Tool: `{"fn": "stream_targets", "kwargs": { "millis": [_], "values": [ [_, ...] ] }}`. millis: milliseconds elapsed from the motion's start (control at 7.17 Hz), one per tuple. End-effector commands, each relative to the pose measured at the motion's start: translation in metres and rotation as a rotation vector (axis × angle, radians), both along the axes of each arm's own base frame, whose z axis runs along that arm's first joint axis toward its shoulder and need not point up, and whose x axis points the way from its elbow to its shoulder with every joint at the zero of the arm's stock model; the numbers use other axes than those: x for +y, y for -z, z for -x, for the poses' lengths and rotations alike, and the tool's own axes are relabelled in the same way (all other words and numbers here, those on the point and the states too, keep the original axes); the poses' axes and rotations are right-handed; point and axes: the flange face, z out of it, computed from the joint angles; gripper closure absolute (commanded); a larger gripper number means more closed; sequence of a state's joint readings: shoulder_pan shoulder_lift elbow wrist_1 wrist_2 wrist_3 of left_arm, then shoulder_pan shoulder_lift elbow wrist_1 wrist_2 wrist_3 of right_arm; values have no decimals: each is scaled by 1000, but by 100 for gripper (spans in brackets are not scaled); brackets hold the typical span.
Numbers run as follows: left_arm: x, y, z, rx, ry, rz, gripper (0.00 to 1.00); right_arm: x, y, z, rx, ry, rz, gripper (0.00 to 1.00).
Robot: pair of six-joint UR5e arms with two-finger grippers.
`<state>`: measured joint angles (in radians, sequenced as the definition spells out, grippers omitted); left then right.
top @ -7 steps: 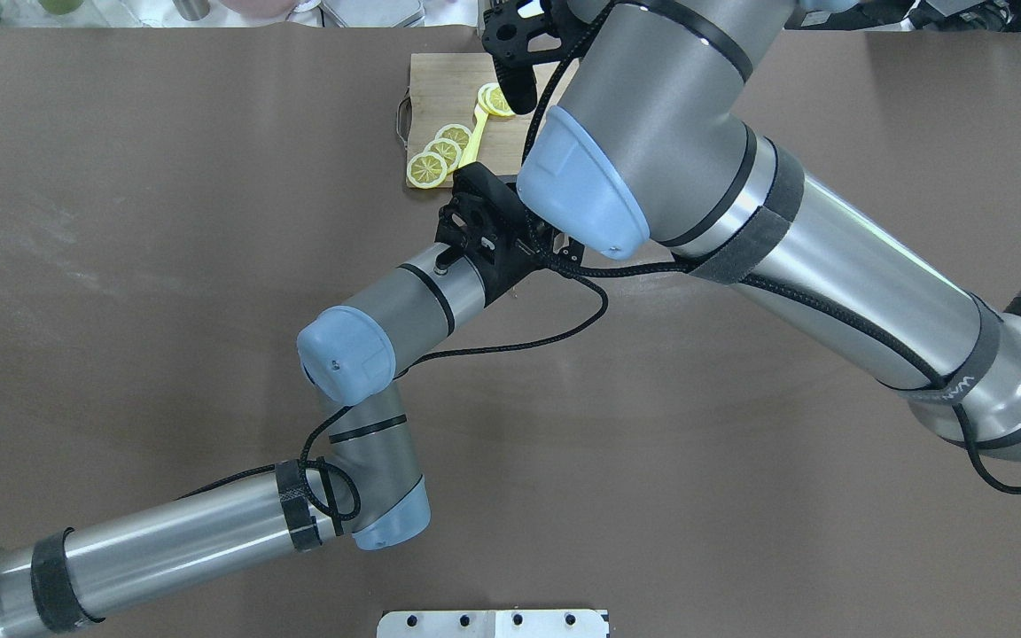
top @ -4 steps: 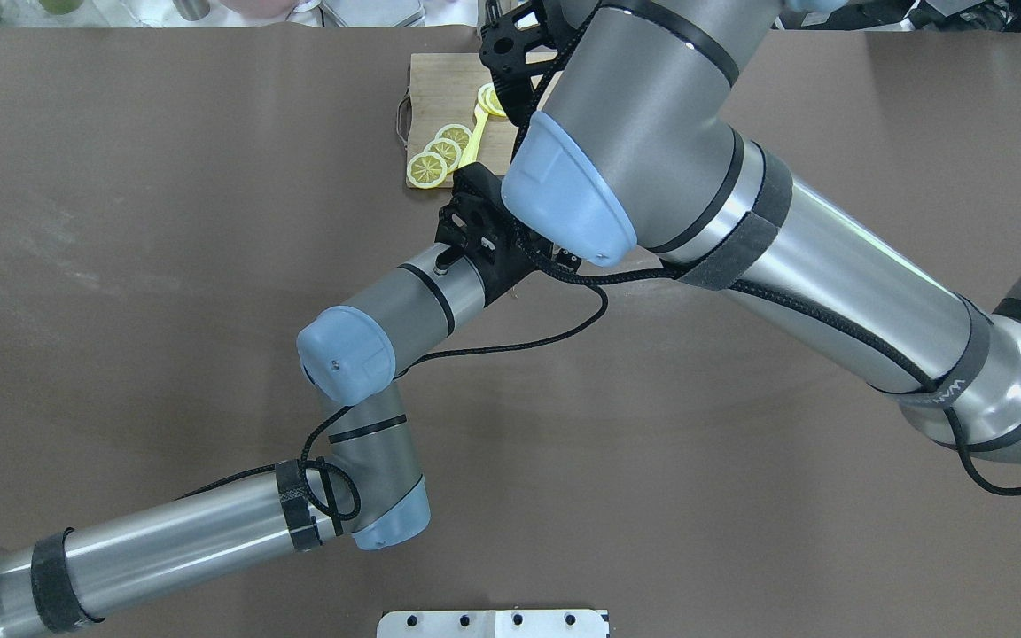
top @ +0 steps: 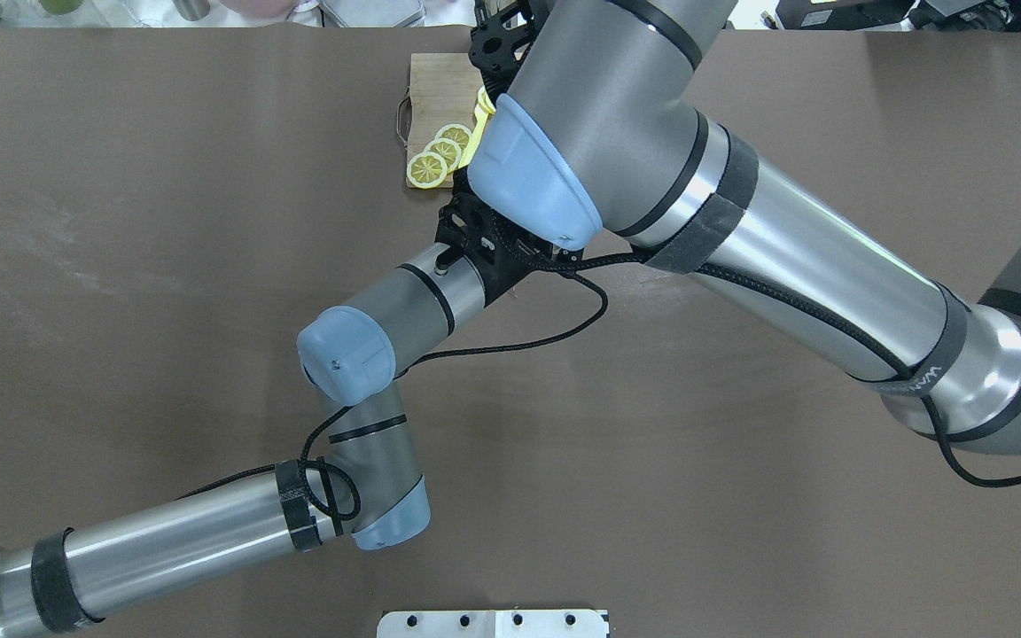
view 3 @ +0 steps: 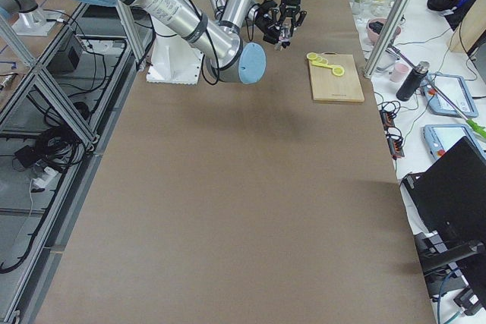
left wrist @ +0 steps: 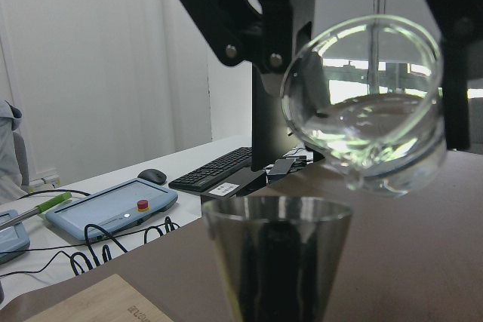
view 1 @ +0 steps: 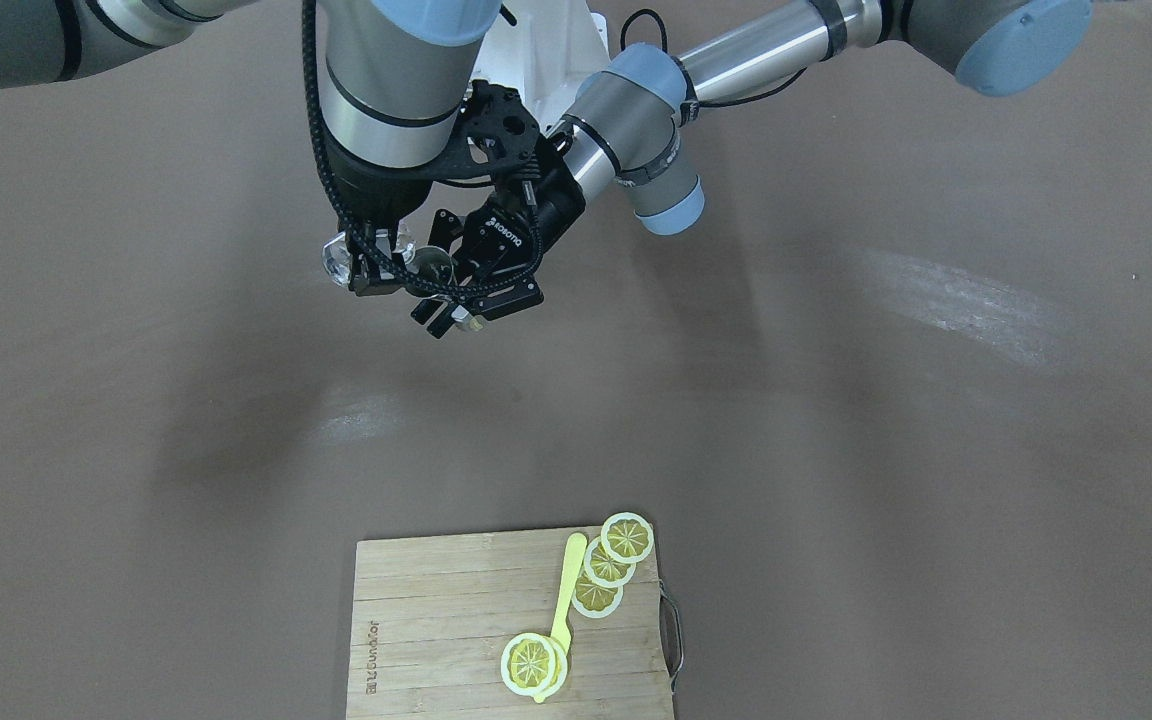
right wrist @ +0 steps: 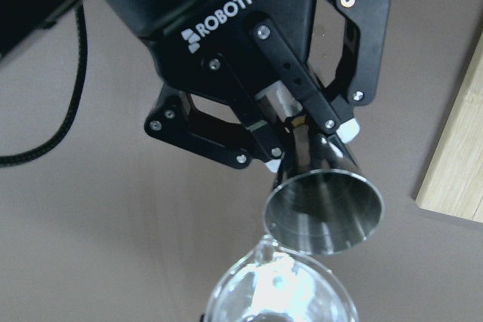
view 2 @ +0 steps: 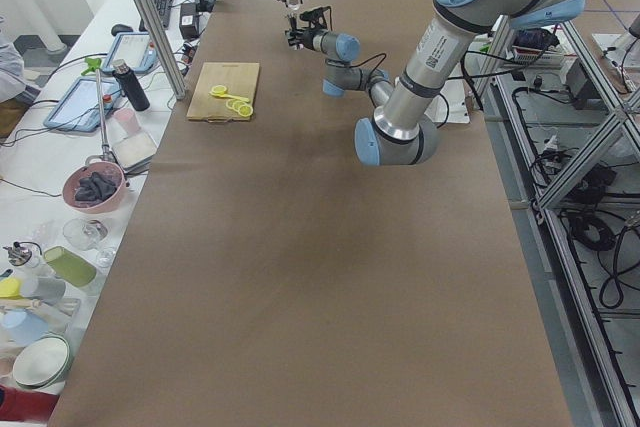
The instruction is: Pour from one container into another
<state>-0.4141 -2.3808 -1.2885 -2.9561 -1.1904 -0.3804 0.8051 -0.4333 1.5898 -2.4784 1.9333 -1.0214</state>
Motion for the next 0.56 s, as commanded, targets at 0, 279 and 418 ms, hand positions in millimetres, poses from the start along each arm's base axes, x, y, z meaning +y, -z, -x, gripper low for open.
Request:
{"fn": "stream_targets", "kwargs": {
  "millis": [0,279,418],
  "values": [
    [0,0,0,0,0,0,100,-9,8,8,17,3,11,100],
    [0,0,0,0,0,0,100,-11,9,14,37,11,11,100],
    [0,-1,0,-1,1,1,100,-11,8,13,48,20,8,100]
  ]
}}
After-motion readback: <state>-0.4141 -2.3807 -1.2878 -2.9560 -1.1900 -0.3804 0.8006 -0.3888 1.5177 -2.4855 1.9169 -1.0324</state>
